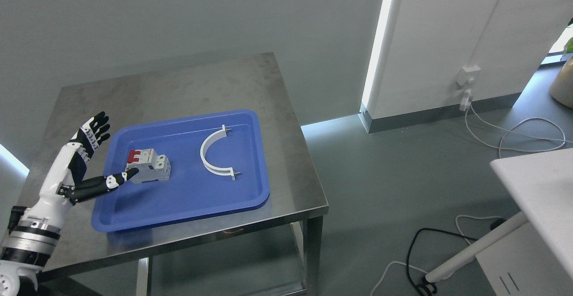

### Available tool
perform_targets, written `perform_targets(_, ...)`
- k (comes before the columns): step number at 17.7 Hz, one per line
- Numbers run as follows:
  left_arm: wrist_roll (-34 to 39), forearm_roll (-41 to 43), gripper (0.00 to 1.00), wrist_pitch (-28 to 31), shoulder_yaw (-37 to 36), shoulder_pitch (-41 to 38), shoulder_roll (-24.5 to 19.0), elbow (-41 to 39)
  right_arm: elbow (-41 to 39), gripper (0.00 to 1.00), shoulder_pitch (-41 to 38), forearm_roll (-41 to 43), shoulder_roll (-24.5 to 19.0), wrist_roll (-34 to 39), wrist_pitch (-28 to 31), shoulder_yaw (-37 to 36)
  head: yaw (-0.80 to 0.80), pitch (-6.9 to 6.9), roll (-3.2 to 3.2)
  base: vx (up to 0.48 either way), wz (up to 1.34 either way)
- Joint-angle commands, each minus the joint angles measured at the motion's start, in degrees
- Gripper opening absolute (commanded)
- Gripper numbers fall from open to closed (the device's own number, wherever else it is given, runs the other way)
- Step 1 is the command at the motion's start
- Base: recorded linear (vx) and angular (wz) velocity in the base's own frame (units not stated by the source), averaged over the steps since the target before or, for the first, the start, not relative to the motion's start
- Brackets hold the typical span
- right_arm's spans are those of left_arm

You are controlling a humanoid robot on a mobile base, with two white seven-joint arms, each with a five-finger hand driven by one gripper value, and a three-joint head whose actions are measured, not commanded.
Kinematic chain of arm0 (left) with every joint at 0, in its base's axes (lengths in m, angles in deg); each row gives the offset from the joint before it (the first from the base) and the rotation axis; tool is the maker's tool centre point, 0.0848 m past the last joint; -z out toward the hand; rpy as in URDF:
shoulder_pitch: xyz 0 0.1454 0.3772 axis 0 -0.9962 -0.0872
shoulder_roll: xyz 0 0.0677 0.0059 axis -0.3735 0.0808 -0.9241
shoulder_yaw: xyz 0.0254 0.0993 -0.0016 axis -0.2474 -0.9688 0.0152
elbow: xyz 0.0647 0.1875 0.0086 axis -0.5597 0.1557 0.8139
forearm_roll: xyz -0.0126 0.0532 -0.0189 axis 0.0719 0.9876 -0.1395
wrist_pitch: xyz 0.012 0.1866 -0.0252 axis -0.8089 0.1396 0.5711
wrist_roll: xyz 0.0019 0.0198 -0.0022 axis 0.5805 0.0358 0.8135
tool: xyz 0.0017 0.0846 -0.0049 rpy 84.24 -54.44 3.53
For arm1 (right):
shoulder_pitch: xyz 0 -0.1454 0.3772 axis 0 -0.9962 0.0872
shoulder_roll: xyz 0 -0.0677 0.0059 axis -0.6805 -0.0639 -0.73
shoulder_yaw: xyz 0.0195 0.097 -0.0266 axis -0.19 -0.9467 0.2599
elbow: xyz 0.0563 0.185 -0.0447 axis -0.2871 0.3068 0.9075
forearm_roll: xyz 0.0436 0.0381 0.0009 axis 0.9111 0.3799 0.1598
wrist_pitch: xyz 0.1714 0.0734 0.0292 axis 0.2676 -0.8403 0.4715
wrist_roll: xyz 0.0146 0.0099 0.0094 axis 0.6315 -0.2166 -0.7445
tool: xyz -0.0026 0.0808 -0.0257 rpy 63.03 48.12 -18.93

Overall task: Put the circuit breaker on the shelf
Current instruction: 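Reach the left hand toward the grey circuit breaker in the blue tray, then close the left hand on the circuit breaker and lift it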

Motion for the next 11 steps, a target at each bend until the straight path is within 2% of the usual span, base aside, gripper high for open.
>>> perform_targets(1, -0.8, 11.8, 0.96, 3.0, -9.8, 1.5, -9.5, 2.2, 0.0, 1.00, 0.0, 0.0, 1.0, 0.0, 3.8, 1.1, 0.00, 0.00, 0.00, 0.000, 0.00)
perform_targets(3, -1.3, 15.1, 0.93, 3.0, -9.8, 1.6, -9.1, 2.3, 0.0, 1.00, 0.0, 0.0, 1.0, 0.0, 3.8, 1.1, 0.00, 0.00, 0.00, 0.000, 0.00)
perform_targets(7, -4.7, 15.7, 0.78, 3.1, -9.6, 1.9, -9.1, 2.5, 0.0, 1.00, 0.0, 0.0, 1.0, 0.0, 3.8, 1.1, 0.00, 0.00, 0.00, 0.000, 0.00)
perform_targets(11, -4.7, 15.9, 0.57, 3.0, -9.4, 3.7, -9.1, 3.7, 0.0, 1.00, 0.0, 0.0, 1.0, 0.0, 3.8, 1.1, 0.00, 0.00, 0.00, 0.000, 0.00)
